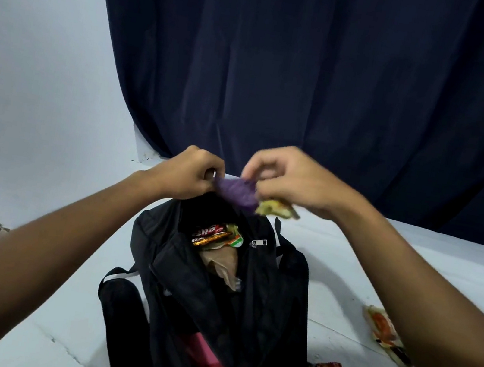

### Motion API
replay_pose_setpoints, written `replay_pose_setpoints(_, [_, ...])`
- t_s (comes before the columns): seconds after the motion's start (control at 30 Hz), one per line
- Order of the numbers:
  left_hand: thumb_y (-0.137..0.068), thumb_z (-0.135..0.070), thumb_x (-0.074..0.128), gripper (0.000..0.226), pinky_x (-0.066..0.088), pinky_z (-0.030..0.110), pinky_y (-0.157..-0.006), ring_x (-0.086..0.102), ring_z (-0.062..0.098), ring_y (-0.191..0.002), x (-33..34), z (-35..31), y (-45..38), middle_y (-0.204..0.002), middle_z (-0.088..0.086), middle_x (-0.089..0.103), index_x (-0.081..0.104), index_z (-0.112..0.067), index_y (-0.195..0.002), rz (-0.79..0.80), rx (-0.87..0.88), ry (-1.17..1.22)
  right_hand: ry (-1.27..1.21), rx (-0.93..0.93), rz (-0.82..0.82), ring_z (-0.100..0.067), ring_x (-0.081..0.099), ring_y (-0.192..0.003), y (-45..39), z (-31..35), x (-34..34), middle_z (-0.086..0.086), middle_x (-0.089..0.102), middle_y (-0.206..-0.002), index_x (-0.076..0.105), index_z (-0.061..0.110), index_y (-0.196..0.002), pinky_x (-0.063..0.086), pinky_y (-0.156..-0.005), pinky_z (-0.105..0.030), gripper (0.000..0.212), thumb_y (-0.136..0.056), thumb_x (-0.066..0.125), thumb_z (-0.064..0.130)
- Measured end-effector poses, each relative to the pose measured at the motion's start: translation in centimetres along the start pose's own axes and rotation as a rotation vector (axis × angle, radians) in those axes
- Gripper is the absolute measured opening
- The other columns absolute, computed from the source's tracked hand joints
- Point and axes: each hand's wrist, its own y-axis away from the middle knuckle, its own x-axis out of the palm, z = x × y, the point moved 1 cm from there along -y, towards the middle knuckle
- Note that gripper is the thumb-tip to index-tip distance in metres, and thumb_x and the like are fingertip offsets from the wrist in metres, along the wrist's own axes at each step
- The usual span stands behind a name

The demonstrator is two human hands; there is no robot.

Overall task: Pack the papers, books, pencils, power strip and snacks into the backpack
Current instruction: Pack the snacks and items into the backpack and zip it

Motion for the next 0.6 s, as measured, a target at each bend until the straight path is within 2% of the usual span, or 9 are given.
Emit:
replay_pose_setpoints(0.07, [-0.083, -0.017, 0.072, 0.008, 0.043, 0.025, -0.061, 0.057, 0.018, -0.067, -0.1, 0.0, -0.1, -0.071, 0.002, 0.064, 0.068, -0.010, -0.080, 0.019, -0.008, 0.007, 0.260, 0.085, 0.193, -0.001, 0.046, -0.040, -0.4, 0.0, 2.6, 0.006, 0.057, -0.053, 0.068, 0.009, -0.082, 0.034, -0.040, -0.013, 0.020, -0.076, 0.059, -0.007])
replay_pose_setpoints(0.1, [-0.083, -0.019, 0.072, 0.010, 0.045, 0.029, -0.063, 0.057, 0.019, -0.069, -0.1, 0.0, -0.1, -0.073, 0.004, 0.065, 0.068, -0.011, -0.080, 0.030, -0.027, 0.008, 0.411, 0.102, 0.214, -0.004, 0.049, -0.046, -0.9, -0.7, 4.1, 0.004, 0.059, -0.059, 0.070, 0.011, -0.083, 0.037, -0.044, -0.016, 0.014, -0.077, 0.062, 0.000])
replay_pose_setpoints(0.2, [-0.084, -0.021, 0.073, 0.013, 0.043, 0.027, -0.061, 0.054, 0.012, -0.065, -0.2, -0.1, -0.1, -0.066, -0.001, 0.060, 0.065, -0.015, -0.076, 0.049, -0.071, 0.041, 0.801, 0.114, 0.047, -0.028, 0.059, -0.081, -2.6, -3.1, 8.1, -0.011, 0.061, -0.097, 0.064, 0.008, -0.100, 0.041, -0.065, -0.029, 0.019, -0.081, 0.058, 0.008])
replay_pose_setpoints(0.27, [-0.084, -0.020, 0.073, 0.016, 0.038, 0.021, -0.058, 0.049, 0.006, -0.060, -0.3, -0.3, -0.1, -0.060, -0.008, 0.053, 0.061, -0.018, -0.072, 0.048, -0.078, 0.052, 1.034, 0.072, -0.070, -0.036, 0.062, -0.095, -3.3, -4.4, 10.4, -0.017, 0.059, -0.110, 0.057, 0.006, -0.112, 0.042, -0.068, -0.034, 0.031, -0.081, 0.060, 0.005])
replay_pose_setpoints(0.33, [-0.083, -0.021, 0.073, 0.018, 0.038, 0.020, -0.058, 0.048, 0.005, -0.058, -0.4, -0.3, -0.1, -0.058, -0.010, 0.051, 0.060, -0.021, -0.071, 0.044, -0.086, 0.061, 1.201, 0.012, -0.143, -0.030, 0.066, -0.082, -4.1, -5.8, 12.0, -0.016, 0.063, -0.099, 0.065, 0.009, -0.104, 0.048, -0.058, -0.031, 0.040, -0.066, 0.076, 0.011])
replay_pose_setpoints(0.4, [-0.084, -0.022, 0.073, 0.018, 0.038, 0.019, -0.057, 0.048, 0.006, -0.058, -0.4, -0.4, 0.0, -0.059, -0.009, 0.051, 0.061, -0.021, -0.071, 0.044, -0.093, 0.067, 1.342, -0.124, -0.167, -0.024, 0.064, -0.069, -4.8, -6.5, 12.7, -0.009, 0.068, -0.077, 0.073, 0.017, -0.074, 0.044, -0.051, -0.025, 0.026, -0.051, 0.084, 0.023])
replay_pose_setpoints(0.43, [-0.084, -0.022, 0.073, 0.017, 0.038, 0.019, -0.057, 0.047, 0.006, -0.057, -0.3, -0.4, 0.1, -0.058, -0.009, 0.051, 0.062, -0.019, -0.072, 0.045, -0.096, 0.069, 1.384, -0.131, -0.099, -0.026, 0.064, -0.076, -5.0, -6.6, 12.7, -0.009, 0.070, -0.079, 0.073, 0.016, -0.074, 0.044, -0.056, -0.026, 0.016, -0.061, 0.080, 0.023])
replay_pose_setpoints(0.5, [-0.084, -0.021, 0.073, 0.015, 0.037, 0.020, -0.056, 0.046, 0.006, -0.056, -0.2, -0.4, 0.3, -0.057, -0.009, 0.050, 0.063, -0.017, -0.073, 0.040, -0.097, 0.076, 1.265, -0.101, 0.074, -0.033, 0.062, -0.094, -5.2, -6.5, 12.1, -0.014, 0.069, -0.097, 0.069, 0.010, -0.093, 0.041, -0.066, -0.033, 0.014, -0.083, 0.060, 0.012])
replay_pose_setpoints(0.6, [-0.083, -0.019, 0.073, 0.015, 0.037, 0.022, -0.056, 0.045, 0.007, -0.055, -0.2, -0.3, 0.7, -0.056, -0.009, 0.049, 0.063, -0.016, -0.072, 0.033, -0.092, 0.077, 0.804, -0.096, 0.149, -0.030, 0.061, -0.088, -4.7, -5.0, 10.4, -0.010, 0.065, -0.087, 0.062, 0.016, -0.085, 0.042, -0.066, -0.032, 0.008, -0.083, 0.057, 0.010])
